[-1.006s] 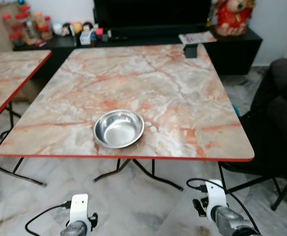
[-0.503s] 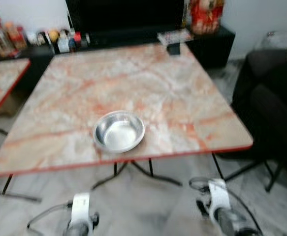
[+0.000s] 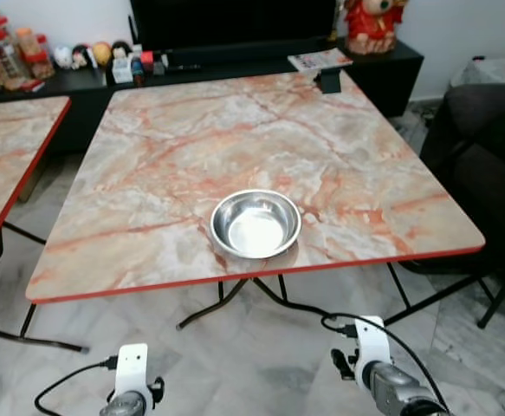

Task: Setting the table

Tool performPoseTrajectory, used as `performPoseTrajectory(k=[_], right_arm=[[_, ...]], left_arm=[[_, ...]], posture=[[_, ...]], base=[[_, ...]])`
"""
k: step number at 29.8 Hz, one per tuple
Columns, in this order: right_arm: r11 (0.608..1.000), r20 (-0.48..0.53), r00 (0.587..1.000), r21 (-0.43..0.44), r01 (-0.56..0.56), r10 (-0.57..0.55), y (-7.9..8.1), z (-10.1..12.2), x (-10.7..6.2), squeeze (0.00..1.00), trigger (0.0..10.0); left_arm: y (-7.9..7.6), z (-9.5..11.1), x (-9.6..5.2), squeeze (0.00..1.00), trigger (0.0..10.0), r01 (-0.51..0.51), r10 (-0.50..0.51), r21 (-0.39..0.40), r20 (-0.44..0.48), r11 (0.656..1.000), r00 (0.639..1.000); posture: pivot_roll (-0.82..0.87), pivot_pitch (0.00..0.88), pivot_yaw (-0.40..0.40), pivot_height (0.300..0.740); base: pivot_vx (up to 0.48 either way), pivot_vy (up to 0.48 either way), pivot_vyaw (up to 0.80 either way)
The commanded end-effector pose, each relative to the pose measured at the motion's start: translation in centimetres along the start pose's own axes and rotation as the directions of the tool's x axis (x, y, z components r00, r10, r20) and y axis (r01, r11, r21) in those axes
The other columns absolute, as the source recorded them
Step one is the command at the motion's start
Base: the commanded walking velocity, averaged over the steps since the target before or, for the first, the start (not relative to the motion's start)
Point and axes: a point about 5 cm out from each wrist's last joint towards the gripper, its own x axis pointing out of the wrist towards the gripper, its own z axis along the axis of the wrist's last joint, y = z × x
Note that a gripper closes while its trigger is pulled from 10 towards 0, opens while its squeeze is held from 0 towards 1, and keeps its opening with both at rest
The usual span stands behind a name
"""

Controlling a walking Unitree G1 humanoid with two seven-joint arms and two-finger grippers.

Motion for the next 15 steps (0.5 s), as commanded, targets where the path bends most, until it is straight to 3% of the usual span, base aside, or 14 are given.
performPoseTrajectory(k=[1,5,15], right_arm=[[1.0,0.001,1.0,0.012,-0.009,0.009,0.15,0.01,0.02,0.0,10.0],[1.0,-0.004,1.0,0.013,-0.015,0.015,0.21,-0.03,0.02,0.0,10.0],[1.0,0.009,1.0,0.013,-0.015,0.015,0.22,0.06,0.02,0.0,10.0]], left_arm=[[0.32,-0.4,-0.05,0.0,10.0,-0.011,0.011,0.016,-0.015,1.0,1.0],[0.35,-0.41,-0.05,0.0,10.0,-0.011,0.011,0.018,-0.015,1.0,1.0],[0.38,-0.42,-0.05,0.0,10.0,-0.013,0.013,0.023,-0.017,1.0,1.0]], posture=[[-0.06,0.044,0.085,0.74],[-0.06,0.044,0.085,0.74],[-0.06,0.042,0.088,0.74]], base=[[0.0,0.465,0.0],[0.0,0.466,-0.2],[0.0,0.0,-0.08]])
